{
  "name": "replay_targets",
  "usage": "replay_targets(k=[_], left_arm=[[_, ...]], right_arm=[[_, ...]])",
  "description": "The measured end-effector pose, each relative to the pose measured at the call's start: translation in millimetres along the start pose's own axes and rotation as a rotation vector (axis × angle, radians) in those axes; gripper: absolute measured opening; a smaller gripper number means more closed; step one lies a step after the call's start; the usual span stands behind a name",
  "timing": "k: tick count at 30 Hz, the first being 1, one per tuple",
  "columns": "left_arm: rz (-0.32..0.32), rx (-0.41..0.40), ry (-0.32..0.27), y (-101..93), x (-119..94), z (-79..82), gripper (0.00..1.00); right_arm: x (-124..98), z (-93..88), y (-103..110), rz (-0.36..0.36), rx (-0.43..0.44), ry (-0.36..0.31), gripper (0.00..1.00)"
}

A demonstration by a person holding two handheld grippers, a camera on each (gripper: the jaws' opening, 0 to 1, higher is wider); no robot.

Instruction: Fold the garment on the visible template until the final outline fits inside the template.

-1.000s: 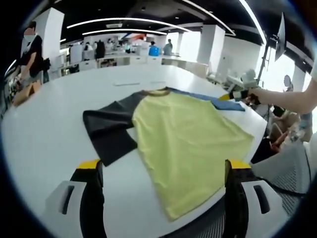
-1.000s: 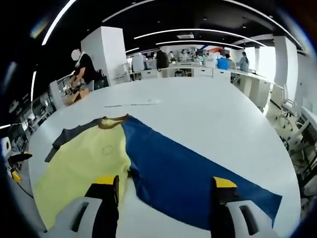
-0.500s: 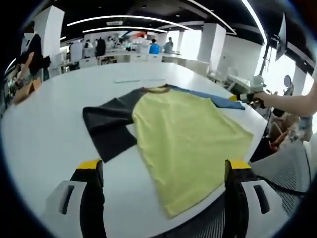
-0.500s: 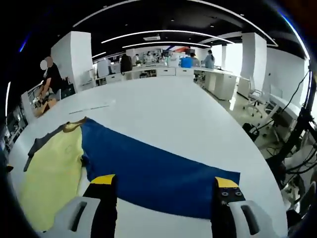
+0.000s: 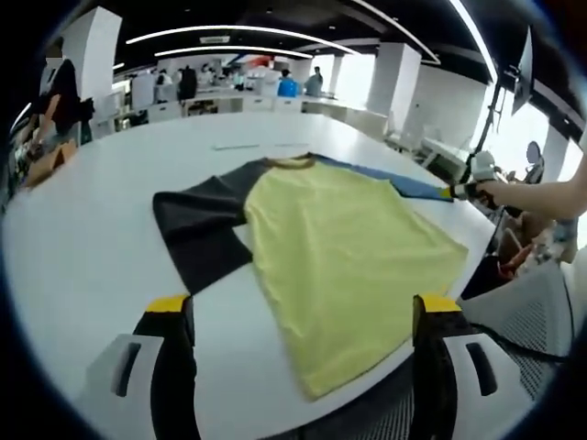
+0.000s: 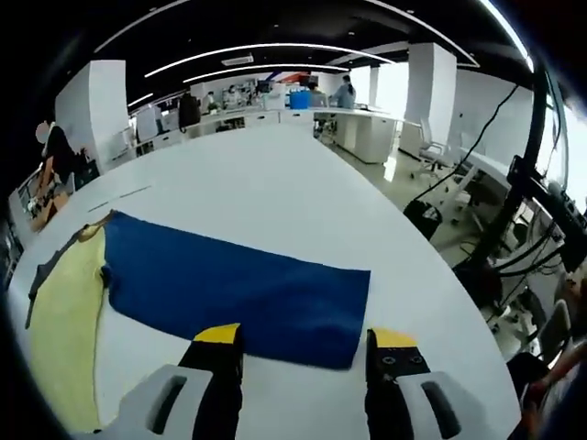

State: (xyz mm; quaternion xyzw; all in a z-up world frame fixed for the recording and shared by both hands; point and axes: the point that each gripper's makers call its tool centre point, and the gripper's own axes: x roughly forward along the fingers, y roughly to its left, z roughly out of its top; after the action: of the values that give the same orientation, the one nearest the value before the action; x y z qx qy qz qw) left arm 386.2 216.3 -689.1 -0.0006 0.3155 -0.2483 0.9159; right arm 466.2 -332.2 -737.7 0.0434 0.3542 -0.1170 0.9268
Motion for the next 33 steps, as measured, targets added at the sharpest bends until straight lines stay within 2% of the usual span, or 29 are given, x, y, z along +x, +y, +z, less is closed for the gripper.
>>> replay_targets(k=[3,7,15,19,22,25,33], left_arm=[[0.000,0.001,-0.003,-0.7,0.1,0.9,0.95],[0.004,-0.001,0.003,-0.6,-0.7,-0.2,0.94],[0.009,-0.008,0.006,0.1,-2.4,-1.8,0.93],[0.011,-0.005,0.010,0.8,-3.3,-3.1,0.92],[0.014,-0.003,0.010,1.1,-4.8,-3.6,0.92],[0.015,-0.004,0.011,2.0,-5.8,-4.5,0.92],[0.012,0.005,0.012,1.3,-7.4,-5.0,0.92]], right_arm=[[-2.2,-4.1,-5.0,-0.015,0.021,0.008,0.40],[-4.1,-5.6,-7.4,-0.027,0.043,0.004,0.36],[-5.8,-5.3,-9.2,-0.054,0.029,0.006,0.27],[-5.7,-6.1,-11.3,-0.068,0.056,0.033,0.15],[-8.8,-8.4,-17.3,-0.097,0.102,0.058,0.12],[-12.1,-9.1,-18.2,-0.103,0.113,0.067,0.10],[-12.8,-8.7,-19.2,-0.102,0.107,0.078,0.05]])
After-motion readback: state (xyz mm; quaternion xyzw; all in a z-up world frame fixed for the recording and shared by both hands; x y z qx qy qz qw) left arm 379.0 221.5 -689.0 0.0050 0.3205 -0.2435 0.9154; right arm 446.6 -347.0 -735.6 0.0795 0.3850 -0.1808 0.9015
